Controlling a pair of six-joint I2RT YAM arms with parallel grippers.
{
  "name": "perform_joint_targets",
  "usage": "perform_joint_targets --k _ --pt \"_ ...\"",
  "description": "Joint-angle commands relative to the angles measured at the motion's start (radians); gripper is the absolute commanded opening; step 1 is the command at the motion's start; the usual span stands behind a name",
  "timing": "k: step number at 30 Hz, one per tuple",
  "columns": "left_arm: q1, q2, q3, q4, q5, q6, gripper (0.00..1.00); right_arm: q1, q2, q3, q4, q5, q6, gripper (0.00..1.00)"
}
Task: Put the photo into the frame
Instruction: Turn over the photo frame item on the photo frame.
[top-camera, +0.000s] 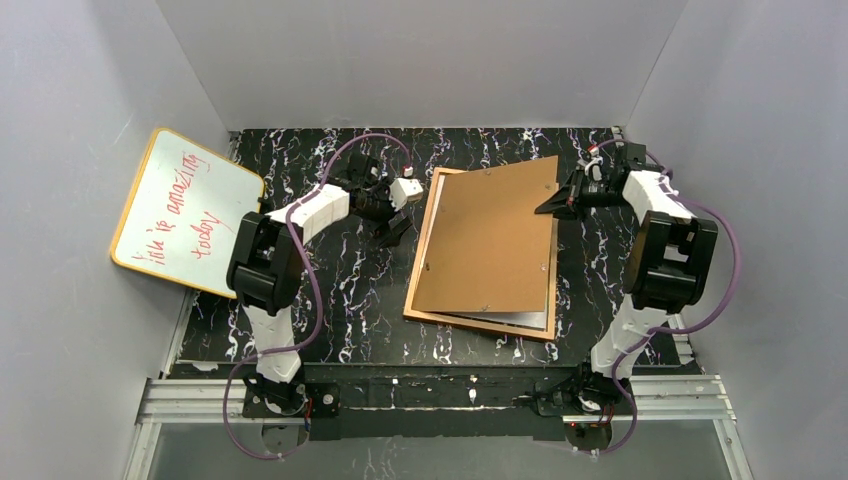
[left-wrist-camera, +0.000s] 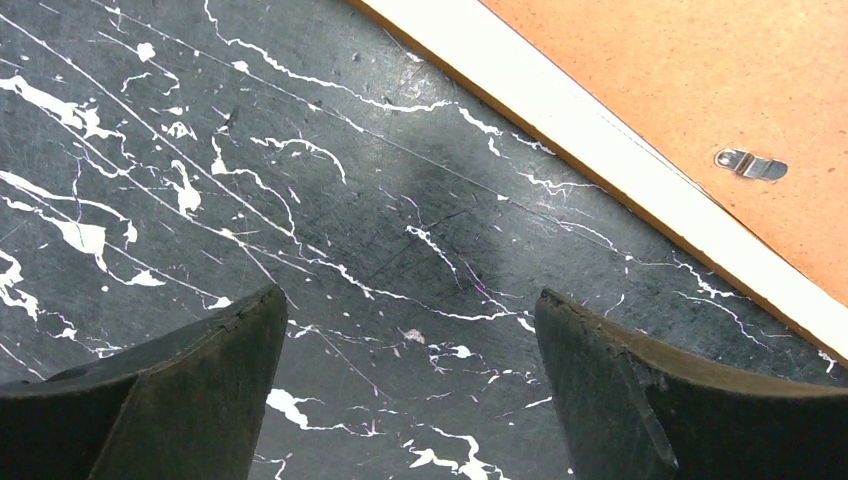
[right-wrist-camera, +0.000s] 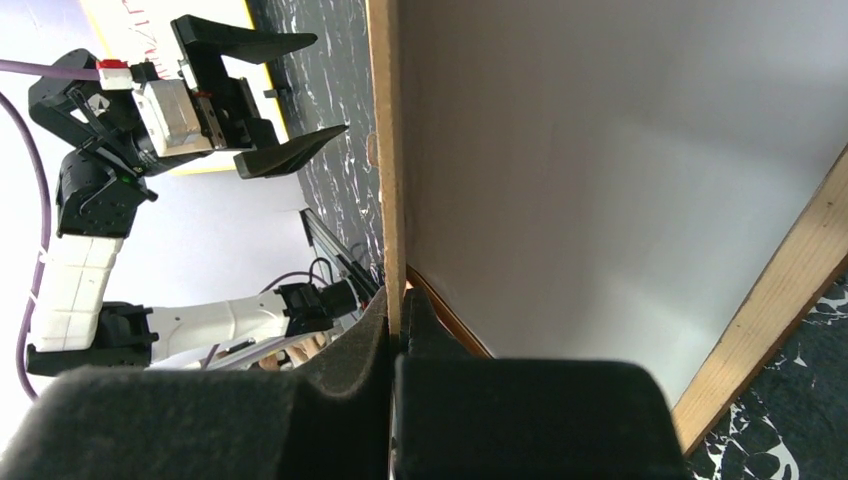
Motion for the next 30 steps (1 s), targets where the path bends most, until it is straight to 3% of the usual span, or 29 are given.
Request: perform_joint_targets --k 1,20,30 --pt "-0.004 -0.007 -0.021 0.008 -0.009 -0.01 0.91 0.026 0.005 0.037 -0.01 -0.019 -0.003 0.01" --pt "-0.014 0.132 0.017 0.113 -0.181 -0.133 0.82 0.186 0.101 0.086 0.084 -0.041 0.068 0.01" --pt "-0.008 0.095 -0.022 0.154 -0.258 -0.14 0.81 0.328 0.124 0.029 0.313 0.0 0.255 0.01"
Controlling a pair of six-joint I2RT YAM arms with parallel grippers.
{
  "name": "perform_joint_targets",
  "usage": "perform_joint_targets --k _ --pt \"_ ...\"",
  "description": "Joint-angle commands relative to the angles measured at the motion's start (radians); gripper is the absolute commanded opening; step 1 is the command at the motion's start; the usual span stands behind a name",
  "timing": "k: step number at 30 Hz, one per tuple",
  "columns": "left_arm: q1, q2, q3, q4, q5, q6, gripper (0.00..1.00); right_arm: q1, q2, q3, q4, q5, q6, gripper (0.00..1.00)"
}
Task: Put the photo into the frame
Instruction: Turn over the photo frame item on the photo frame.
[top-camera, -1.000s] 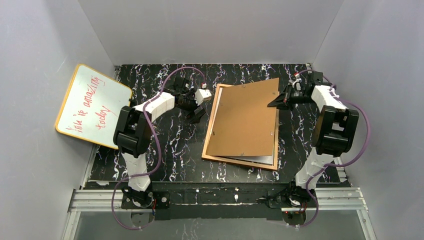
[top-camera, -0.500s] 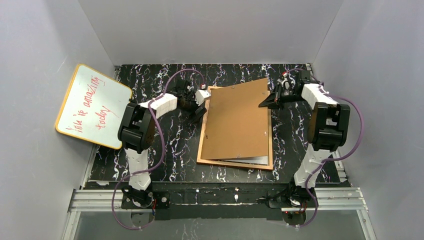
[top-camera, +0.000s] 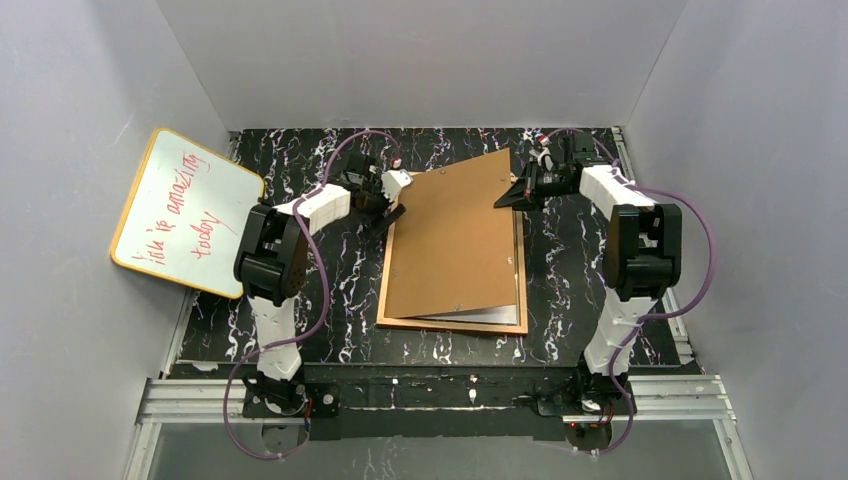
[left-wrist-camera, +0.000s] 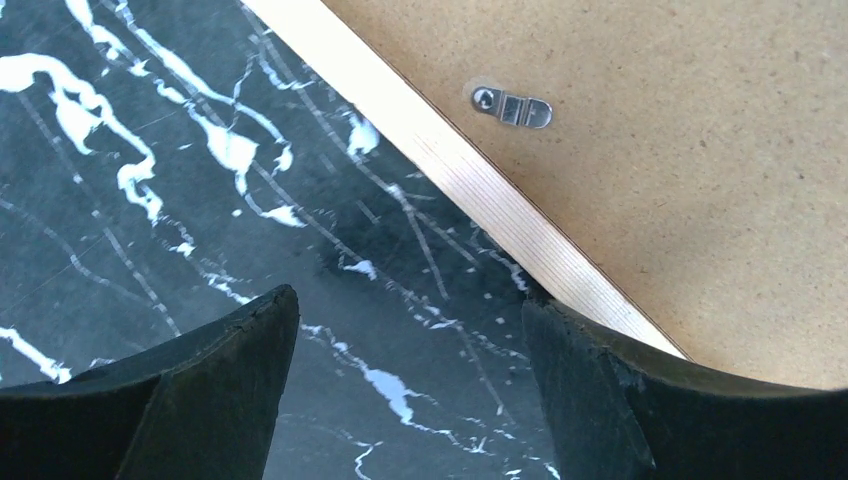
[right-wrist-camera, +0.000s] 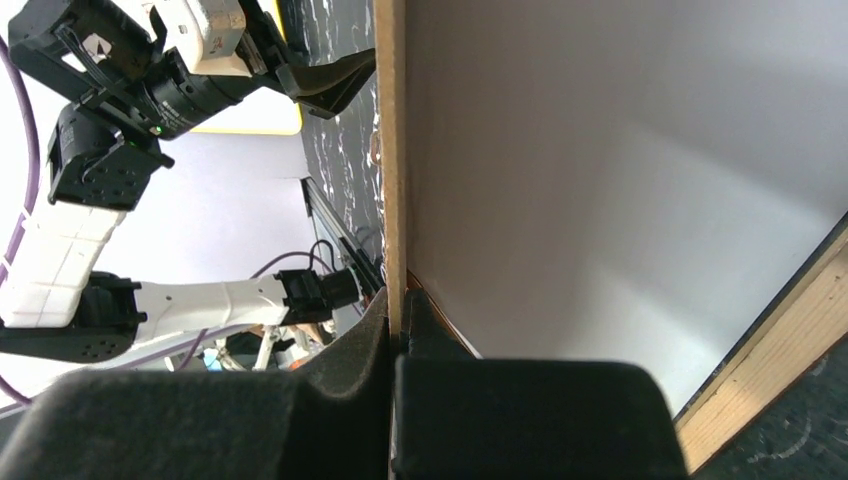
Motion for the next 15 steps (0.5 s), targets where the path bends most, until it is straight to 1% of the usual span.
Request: perform_joint_targets --k 1,3,5,8,10,12,15 --pt "-0.023 0.005 -0.034 0.011 -0.023 -0.018 0.81 0.107 0.039 -0.034 0.138 0.032 0.118 0.01" --pt "-0.013 0.006 -0.022 0.012 -0.037 -0.029 0.8 0.124 0.039 -0.042 0.178 0.079 0.155 0.03" --pt "0.003 0.0 -0.006 0.01 -0.044 -0.038 0.8 0.136 0.038 -0.042 0.194 0.128 0.174 0.12" --pt "0.026 -0.022 0.005 -0.008 -0.036 -0.039 0.8 0.144 0.032 -0.043 0.205 0.191 0.177 0.19" --pt "0.046 -0.046 0.005 -0.023 -0.019 -0.039 0.8 0.145 0.03 -0.039 0.195 0.226 0.169 0.29" --pt "0.064 -0.067 0.007 -0.046 -0.005 -0.038 0.8 0.146 0.035 -0.033 0.187 0.241 0.164 0.33" --pt "0.085 -0.087 0.012 -0.09 0.004 -0.03 0.81 0.164 0.044 -0.005 0.145 0.295 0.145 0.44"
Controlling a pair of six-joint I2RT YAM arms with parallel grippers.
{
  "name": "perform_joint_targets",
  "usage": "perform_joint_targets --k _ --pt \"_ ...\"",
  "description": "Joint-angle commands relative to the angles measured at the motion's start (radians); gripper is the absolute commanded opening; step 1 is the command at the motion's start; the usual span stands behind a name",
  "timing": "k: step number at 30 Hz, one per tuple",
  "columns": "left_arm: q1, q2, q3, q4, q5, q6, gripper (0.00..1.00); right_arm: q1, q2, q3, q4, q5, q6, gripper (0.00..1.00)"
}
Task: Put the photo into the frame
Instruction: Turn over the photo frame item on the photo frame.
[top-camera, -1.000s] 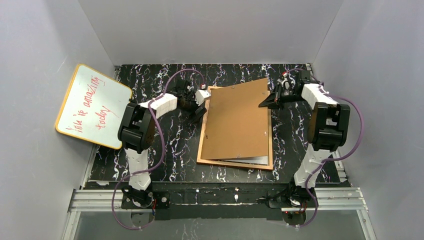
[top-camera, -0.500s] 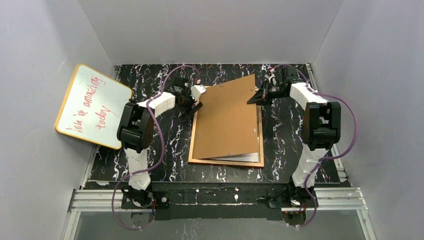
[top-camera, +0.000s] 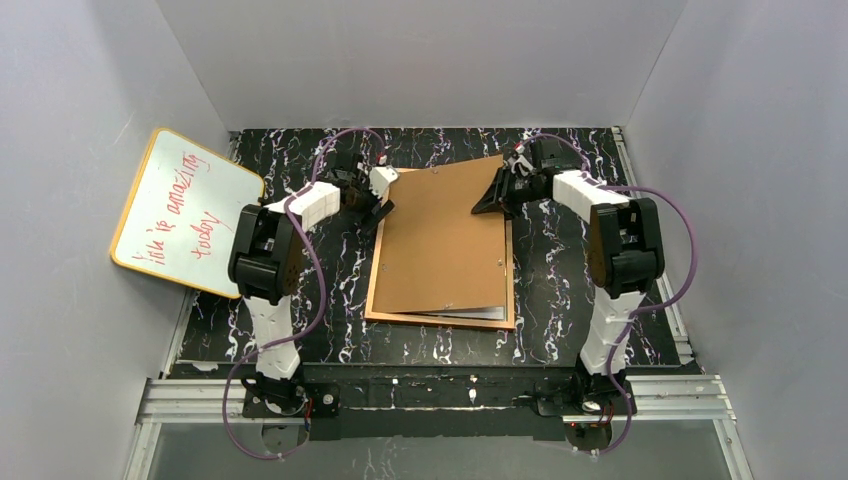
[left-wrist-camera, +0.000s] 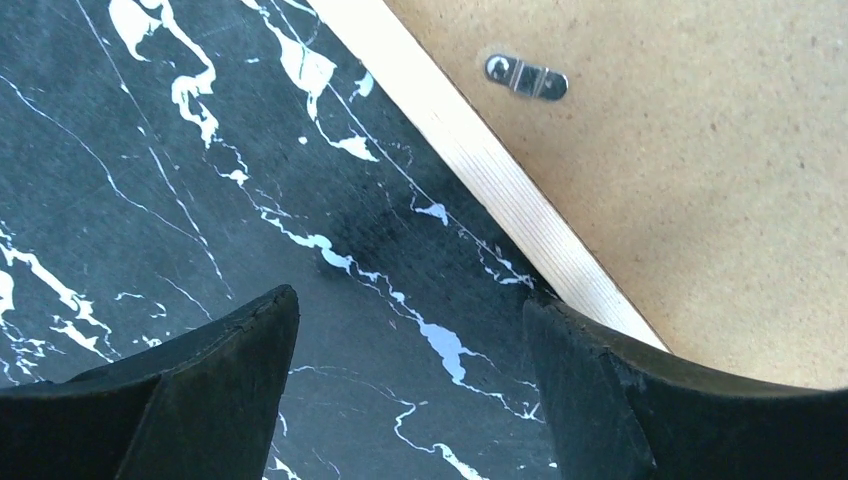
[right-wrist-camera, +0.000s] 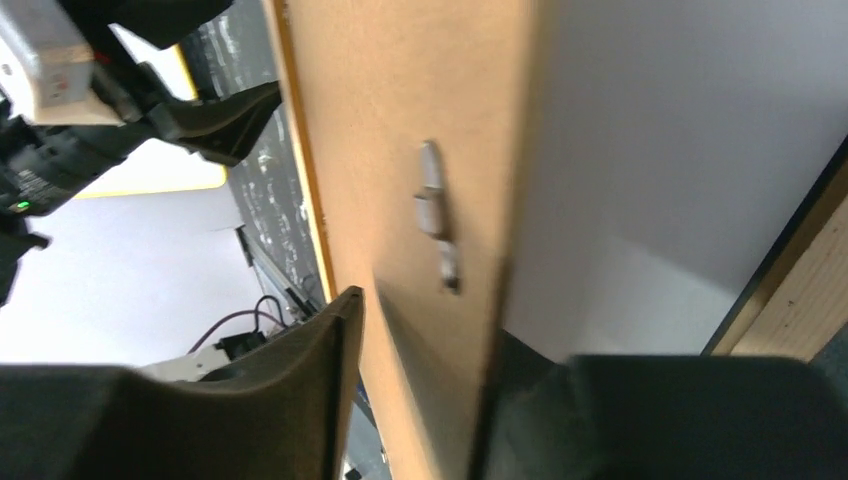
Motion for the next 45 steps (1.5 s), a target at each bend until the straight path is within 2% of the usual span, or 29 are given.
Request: perform_joint_targets --k 1,6,10,11,12,23,30,33,35,36,38,41,45 --pt "0.025 -0.082 0.014 -0.095 0.058 -0.006 0.81 0.04 0.012 0.037 -0.035 0.103 -0.018 0.49" --pt "0.046 -0.114 -0.009 -0.114 0.07 -0.009 0.83 0.085 0.03 0.095 -0.14 0.246 -0.046 0.63" --pt "0.05 -0.136 -0.03 -0.118 0.08 -0.01 0.85 0.116 0.022 0.138 -0.22 0.383 -0.065 0.83" --pt "0.051 -0.141 -0.035 -0.119 0.081 -0.009 0.85 0.12 0.016 0.147 -0.232 0.406 -0.07 0.94" --pt "0.053 -0.146 -0.039 -0.118 0.082 -0.008 0.85 0.123 0.007 0.152 -0.243 0.43 -0.071 0.98" --pt "0.077 -0.179 -0.061 -0.099 0.119 -0.054 0.85 0.129 -0.025 0.226 -0.374 0.596 -0.124 0.99" --pt "0.09 -0.18 -0.029 -0.134 0.15 -0.09 0.89 0.129 -0.124 0.192 -0.284 0.657 -0.133 0.99" --pt "0.096 -0.17 -0.01 -0.159 0.18 -0.126 0.89 0.118 -0.121 0.21 -0.303 0.641 -0.111 0.99" --pt "0.096 -0.161 -0.001 -0.175 0.217 -0.159 0.89 0.088 -0.133 0.166 -0.242 0.509 -0.112 0.99" --pt "0.096 -0.155 0.001 -0.178 0.235 -0.176 0.88 0.07 -0.15 0.122 -0.175 0.401 -0.09 0.99" --pt "0.096 -0.148 -0.001 -0.18 0.264 -0.214 0.86 0.042 -0.194 0.027 -0.042 0.305 -0.044 0.99" --pt "0.098 -0.141 -0.014 -0.187 0.31 -0.26 0.8 0.072 -0.219 0.04 -0.079 0.398 -0.06 0.97" --pt "0.1 -0.151 -0.053 -0.203 0.363 -0.264 0.68 0.156 -0.274 0.034 -0.074 0.429 -0.051 0.85"
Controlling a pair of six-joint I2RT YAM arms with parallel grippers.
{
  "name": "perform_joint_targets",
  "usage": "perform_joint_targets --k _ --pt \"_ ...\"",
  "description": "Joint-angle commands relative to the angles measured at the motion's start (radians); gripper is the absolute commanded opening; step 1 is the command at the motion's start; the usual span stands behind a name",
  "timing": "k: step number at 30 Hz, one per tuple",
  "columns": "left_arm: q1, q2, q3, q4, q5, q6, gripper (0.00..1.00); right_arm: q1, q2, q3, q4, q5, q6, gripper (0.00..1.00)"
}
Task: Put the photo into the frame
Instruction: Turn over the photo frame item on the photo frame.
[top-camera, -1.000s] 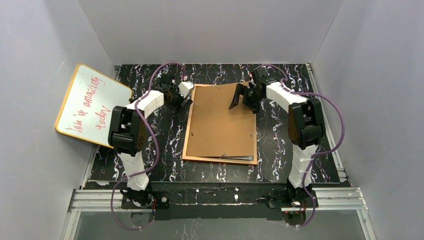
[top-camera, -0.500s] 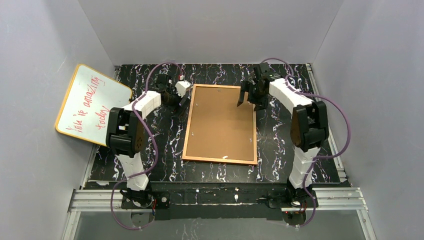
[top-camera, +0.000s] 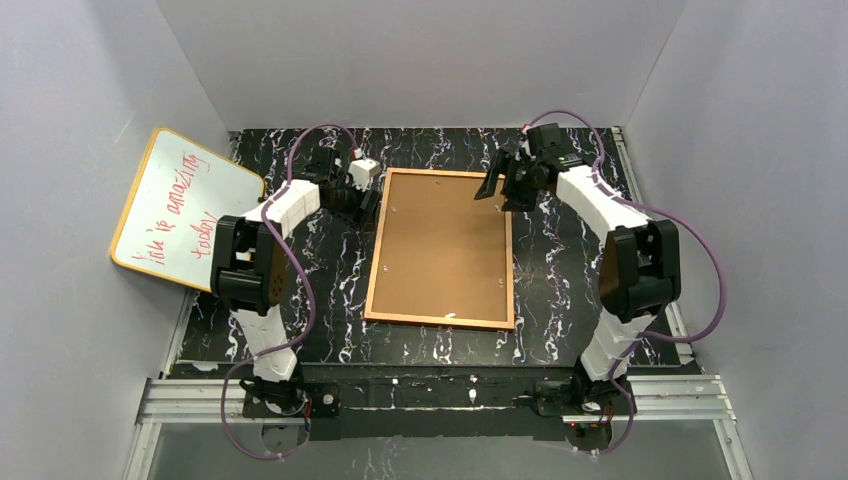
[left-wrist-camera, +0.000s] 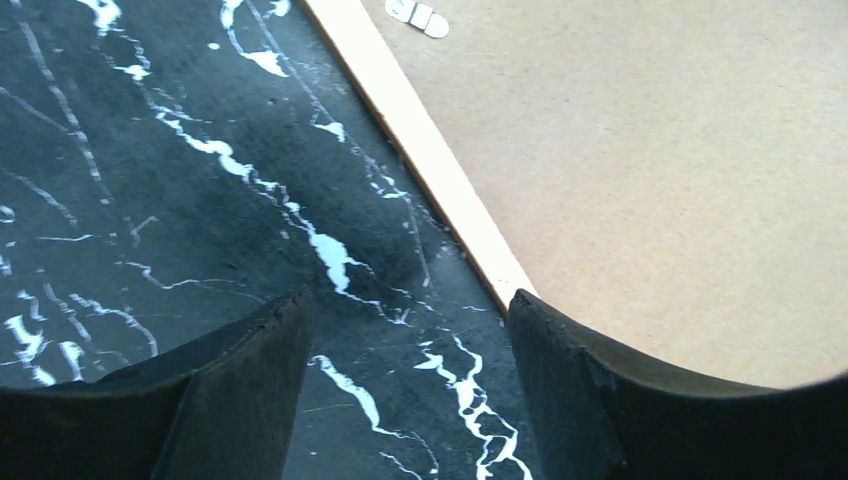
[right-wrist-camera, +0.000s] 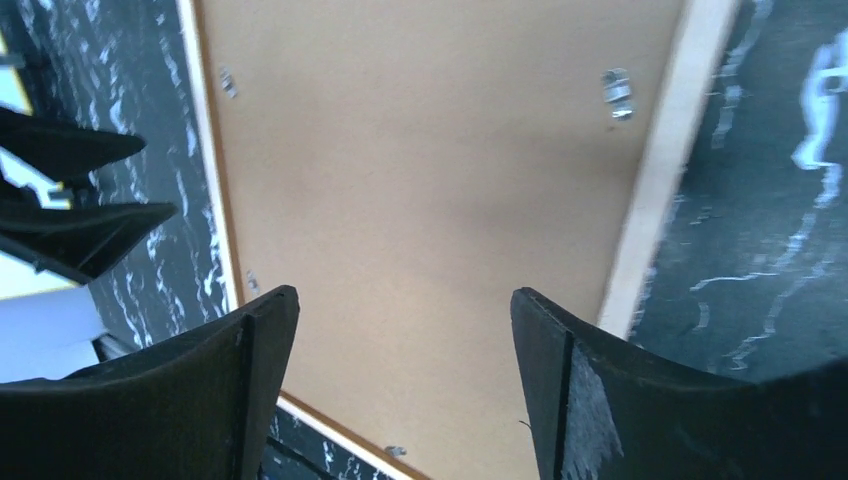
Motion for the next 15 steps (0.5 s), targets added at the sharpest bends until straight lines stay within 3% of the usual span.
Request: perform_joint_targets --k 1,7,11,15 --pt "0.009 -0.034 -0.03 -0.058 0.118 -0.041 0.63 0.115 -0.12 -0.028 0.101 -0.019 0.035 0.81" --pt "0.011 -0.008 -0.07 -0.134 0.179 0.015 0.42 0.306 -0.152 -0.165 0.276 -0.056 0.111 0.7" --pt "0.015 0.025 -0.084 -0.154 0.201 0.026 0.27 0.408 -0.095 -0.162 0.352 -0.035 0.11 0.68" --pt "0.019 0.039 -0.08 -0.155 0.236 0.015 0.24 0.454 -0.004 -0.118 0.373 -0.063 0.105 0.63"
